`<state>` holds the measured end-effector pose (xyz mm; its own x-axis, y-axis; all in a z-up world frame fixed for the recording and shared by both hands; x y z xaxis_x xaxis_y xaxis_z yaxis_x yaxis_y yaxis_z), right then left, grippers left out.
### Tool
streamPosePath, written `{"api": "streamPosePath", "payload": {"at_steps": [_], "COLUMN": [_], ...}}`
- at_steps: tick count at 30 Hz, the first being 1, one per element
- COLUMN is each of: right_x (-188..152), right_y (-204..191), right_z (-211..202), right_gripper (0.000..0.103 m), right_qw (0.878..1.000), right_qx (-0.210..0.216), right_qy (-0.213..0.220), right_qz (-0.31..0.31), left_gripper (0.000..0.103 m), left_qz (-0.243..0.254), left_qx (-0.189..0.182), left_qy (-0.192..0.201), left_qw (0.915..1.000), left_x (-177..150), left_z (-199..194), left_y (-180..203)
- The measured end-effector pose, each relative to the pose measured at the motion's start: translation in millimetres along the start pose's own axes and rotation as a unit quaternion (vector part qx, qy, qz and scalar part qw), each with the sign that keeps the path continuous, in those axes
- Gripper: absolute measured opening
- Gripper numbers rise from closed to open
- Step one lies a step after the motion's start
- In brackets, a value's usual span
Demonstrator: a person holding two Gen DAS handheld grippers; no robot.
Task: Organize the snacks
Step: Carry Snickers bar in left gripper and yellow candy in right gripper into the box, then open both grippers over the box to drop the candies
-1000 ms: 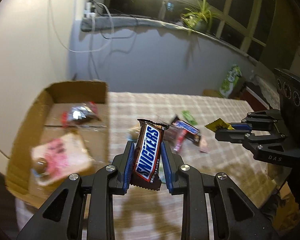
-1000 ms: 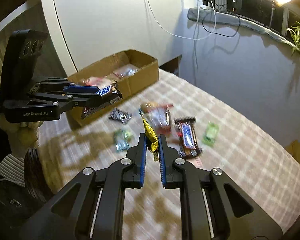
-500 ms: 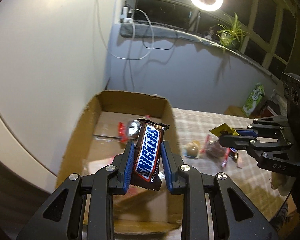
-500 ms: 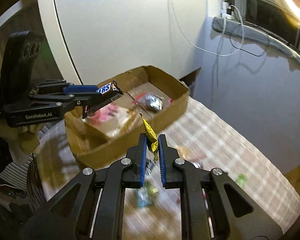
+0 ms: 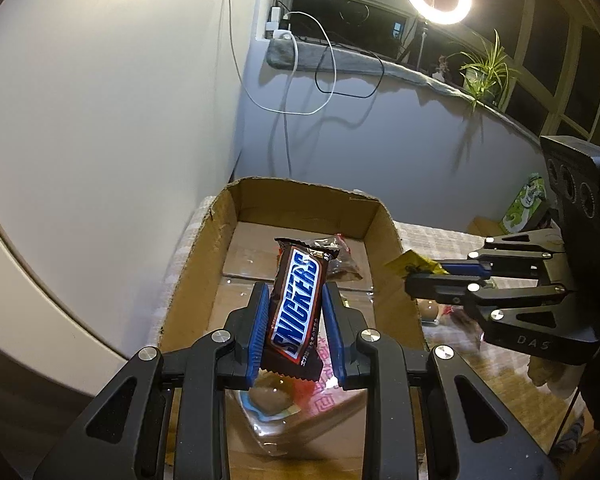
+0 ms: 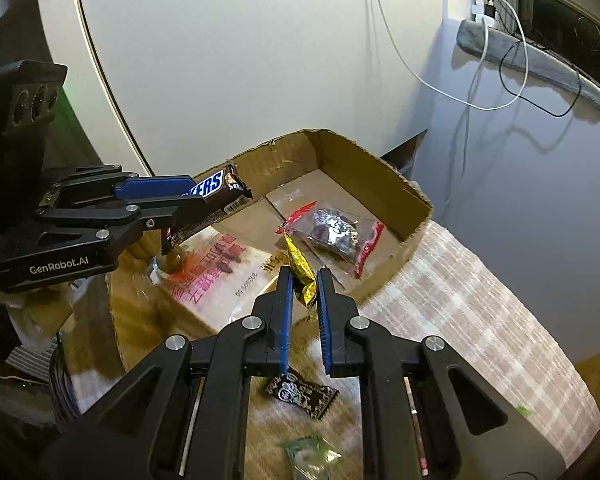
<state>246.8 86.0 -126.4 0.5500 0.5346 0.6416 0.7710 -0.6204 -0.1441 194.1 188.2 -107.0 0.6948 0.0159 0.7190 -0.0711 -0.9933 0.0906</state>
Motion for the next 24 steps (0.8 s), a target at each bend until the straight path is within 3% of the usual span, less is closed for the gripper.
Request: {"api": "streamPosePath", "payload": {"at_steps": [14,16,18,22,24], "right_x": [6.5,6.7,6.8,7.1,7.2], "right_y": [-6.9,-7.9,-8.7,-11.3,-12.3], "right_z": [14.5,13.9,11.6,6.2,2.9], "right_gripper": [0.012,0.021,0.048,0.058,0.071], "right_qw": [1.000,1.000,1.000,1.000,1.000], "right_qx": [0.004,0.000,-0.006,-0.009,-0.013], "right_qy": [-0.008,-0.006,0.000,0.007,0.011], "right_qz": [-0.010,-0.013,-0.016,-0.021,-0.025], "left_gripper": [0.026,0.028,0.030,0.030,0.031], "left_qz": [-0.004,-0.003,0.000,0.005,0.006], "left_qx": [0.019,0.021,0.024,0.027,0.028], "left_qy": [0.000,0.002,0.006,0.010,0.012], "left_qw": [0.9998,0.9998,0.9997,0.9996,0.9995], "left_x": [-2.5,-1.4,-0.1,1.6,2.3], "left_z": [-0.8,-2.2,-4.1,-7.7,-9.4], "left_y": [-7.2,-7.5,-7.4,-5.5,-4.6]}}
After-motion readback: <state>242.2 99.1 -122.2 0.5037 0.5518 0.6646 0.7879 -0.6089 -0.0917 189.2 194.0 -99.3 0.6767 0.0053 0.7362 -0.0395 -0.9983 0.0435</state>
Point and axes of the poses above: each gripper's, at about its wrist camera, not at the fingertips, and z roughly the way its jaws point, y to its right, x to its top, the point moved 5 cm from there along z, roughly the way its jaws point, and after that the axes turned 5 degrees about z, right-handed, at the moved point
